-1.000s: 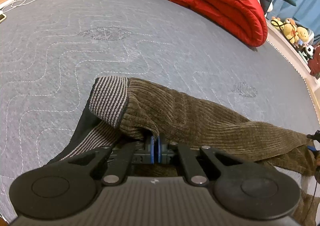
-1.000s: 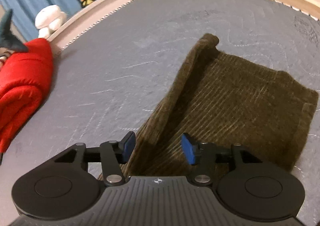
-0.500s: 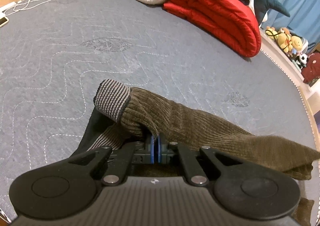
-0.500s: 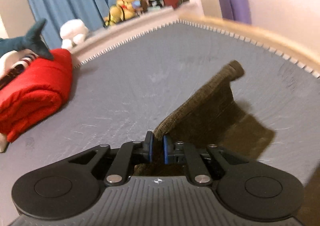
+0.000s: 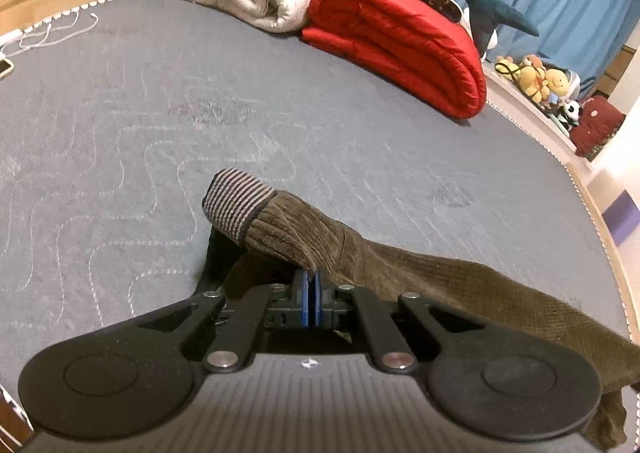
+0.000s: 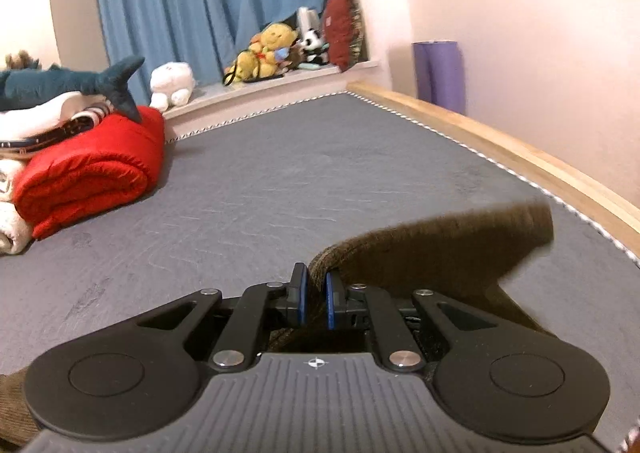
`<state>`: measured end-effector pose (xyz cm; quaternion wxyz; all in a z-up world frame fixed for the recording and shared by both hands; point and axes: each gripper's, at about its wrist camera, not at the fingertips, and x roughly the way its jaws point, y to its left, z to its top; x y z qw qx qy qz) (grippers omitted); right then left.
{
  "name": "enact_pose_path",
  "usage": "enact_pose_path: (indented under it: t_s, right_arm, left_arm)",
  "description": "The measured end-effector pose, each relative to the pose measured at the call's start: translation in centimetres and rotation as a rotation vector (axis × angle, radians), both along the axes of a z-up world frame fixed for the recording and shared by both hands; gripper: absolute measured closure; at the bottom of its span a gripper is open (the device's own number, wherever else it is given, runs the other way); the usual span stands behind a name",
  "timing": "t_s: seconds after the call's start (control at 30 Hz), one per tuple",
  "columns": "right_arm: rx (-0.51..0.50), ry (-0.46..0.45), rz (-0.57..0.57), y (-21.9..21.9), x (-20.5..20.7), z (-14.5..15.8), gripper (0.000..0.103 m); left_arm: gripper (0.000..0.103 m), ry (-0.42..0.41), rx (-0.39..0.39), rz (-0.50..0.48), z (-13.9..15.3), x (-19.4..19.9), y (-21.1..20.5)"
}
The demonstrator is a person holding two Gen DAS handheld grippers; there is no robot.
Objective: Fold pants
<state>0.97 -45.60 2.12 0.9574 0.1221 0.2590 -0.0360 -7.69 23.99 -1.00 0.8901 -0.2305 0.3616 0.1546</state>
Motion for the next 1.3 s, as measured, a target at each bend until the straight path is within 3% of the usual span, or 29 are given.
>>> enact_pose_path:
  t_s: [0.17,0.3,0.4,0.53,0.57,0.63,0.7,0.97,1.07,1.13,1.23,1.3]
  right_arm:
    - [0.052,0.079,-0.009,-2.6,-4.1,-3.8,0.094]
    - [0.14,0.232,0.009,-3.5,-3.4,-7.4,0.094]
    - [0.119,0.253,0.033,-3.4,-3.4,-8.2,0.093]
    - [0.219,0.319,0.036,-4.7,-2.6,-9.4,0.087]
    - [0.252,0.331,0.026,-5.1,-2.3,-9.7,0.087]
    - [0.307,0.346,0.003,-6.3,-2.0,-10.0,0.077]
    - [0.349,0.346,-0.026,-7.7,-1.9,-10.1,0.067]
    - [0.436,0.281,-0.16,-13.8,-1.7,-9.6,0.065]
    - [0.481,0.265,-0.233,-16.3,-1.5,-10.4,0.065]
    - [0.535,0.269,-0.246,-17.0,-1.1,-11.3,0.065]
    - [0.531,0.26,-0.254,-17.2,-0.8,-11.6,0.066]
    - [0.55,0.264,-0.262,-17.4,-0.6,-12.0,0.068]
  left_arm:
    - [0.1,0.066,0.008,-0.017,-1.1,0.1,-0.1]
    - [0.1,0.112,0.056,-0.032,-1.9,0.2,-0.9]
    - [0.1,0.127,0.079,-0.036,-2.1,0.4,-1.2]
    - [0.098,0.163,0.044,-0.038,-3.0,0.8,-0.6]
    - [0.094,0.172,0.028,-0.04,-3.3,0.9,-0.3]
    - [0.076,0.181,-0.004,-0.037,-3.6,1.0,0.4]
    - [0.066,0.176,-0.035,-0.012,-3.7,1.0,1.7]
    - [0.068,0.198,-0.132,0.054,-4.9,1.7,4.7]
    - [0.073,0.2,-0.111,0.065,-4.7,2.1,4.2]
    - [0.082,0.2,-0.101,0.078,-4.6,2.3,4.1]
    - [0.093,0.182,-0.081,0.079,-4.1,2.3,3.6]
    - [0.095,0.159,-0.062,0.071,-3.5,2.1,3.1]
